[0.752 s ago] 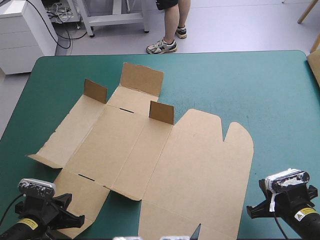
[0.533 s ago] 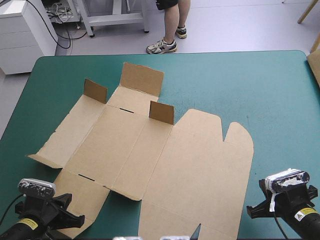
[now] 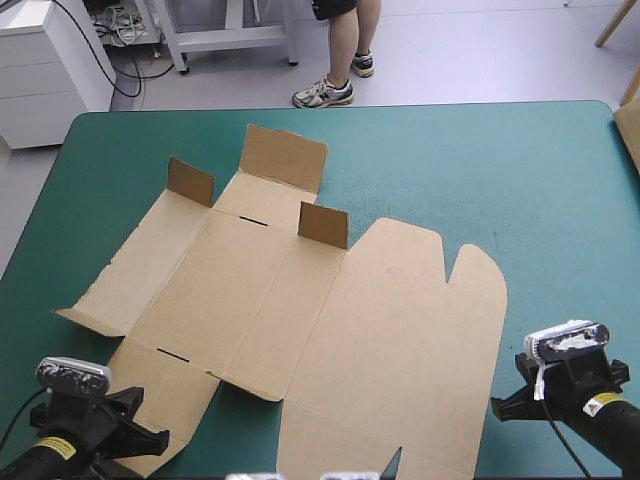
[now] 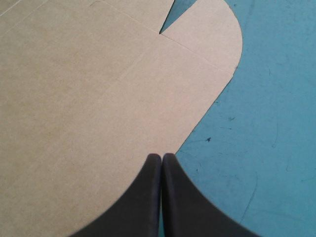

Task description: Fold the box

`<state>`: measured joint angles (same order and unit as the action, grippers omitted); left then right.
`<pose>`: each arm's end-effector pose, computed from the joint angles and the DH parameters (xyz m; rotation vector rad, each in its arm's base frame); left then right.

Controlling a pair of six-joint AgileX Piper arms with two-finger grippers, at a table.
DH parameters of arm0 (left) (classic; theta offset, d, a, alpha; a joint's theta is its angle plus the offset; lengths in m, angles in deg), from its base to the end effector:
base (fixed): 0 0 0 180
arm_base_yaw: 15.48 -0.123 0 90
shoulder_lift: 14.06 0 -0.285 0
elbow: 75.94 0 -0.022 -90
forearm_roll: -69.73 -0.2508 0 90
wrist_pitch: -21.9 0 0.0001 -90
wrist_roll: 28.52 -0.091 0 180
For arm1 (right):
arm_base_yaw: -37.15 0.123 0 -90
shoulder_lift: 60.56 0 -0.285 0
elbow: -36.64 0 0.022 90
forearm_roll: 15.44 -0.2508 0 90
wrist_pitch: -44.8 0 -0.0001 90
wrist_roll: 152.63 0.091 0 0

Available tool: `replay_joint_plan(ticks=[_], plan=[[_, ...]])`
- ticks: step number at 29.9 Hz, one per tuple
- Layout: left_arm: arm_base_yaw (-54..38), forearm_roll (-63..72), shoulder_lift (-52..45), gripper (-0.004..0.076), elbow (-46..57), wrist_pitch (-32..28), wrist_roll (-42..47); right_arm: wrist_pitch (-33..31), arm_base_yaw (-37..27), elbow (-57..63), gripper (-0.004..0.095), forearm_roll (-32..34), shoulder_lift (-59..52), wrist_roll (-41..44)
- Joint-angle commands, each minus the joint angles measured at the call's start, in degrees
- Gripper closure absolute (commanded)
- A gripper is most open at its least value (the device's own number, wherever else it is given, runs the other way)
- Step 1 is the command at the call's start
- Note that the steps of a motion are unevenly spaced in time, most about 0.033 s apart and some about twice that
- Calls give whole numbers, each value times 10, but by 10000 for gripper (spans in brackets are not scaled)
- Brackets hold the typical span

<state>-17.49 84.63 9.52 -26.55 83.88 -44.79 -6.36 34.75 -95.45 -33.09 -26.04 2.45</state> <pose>0.0364 -0.0194 0.2697 0.2570 2.3078 -0.1701 0.0771 0.0183 0.2798 -0.3439 2.2599 0.1298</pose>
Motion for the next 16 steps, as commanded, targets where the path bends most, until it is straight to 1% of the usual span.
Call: replay_joint_plan(ticks=[1, 5, 9, 13, 16], plan=[[3, 11, 5, 731, -13, -28, 5, 44, 2, -41, 924, -3, 32, -9], [3, 11, 5, 731, -13, -28, 5, 62, 2, -80, 924, -2, 61, -9], [3, 11, 5, 731, -13, -28, 5, 58, 2, -143, 924, -2, 118, -9], [3, 11, 5, 731, -13, -28, 5, 27, 2, -228, 923, -8, 199, -10], [3, 11, 5, 731, -13, -28, 5, -18, 2, -294, 921, -8, 268, -11]])
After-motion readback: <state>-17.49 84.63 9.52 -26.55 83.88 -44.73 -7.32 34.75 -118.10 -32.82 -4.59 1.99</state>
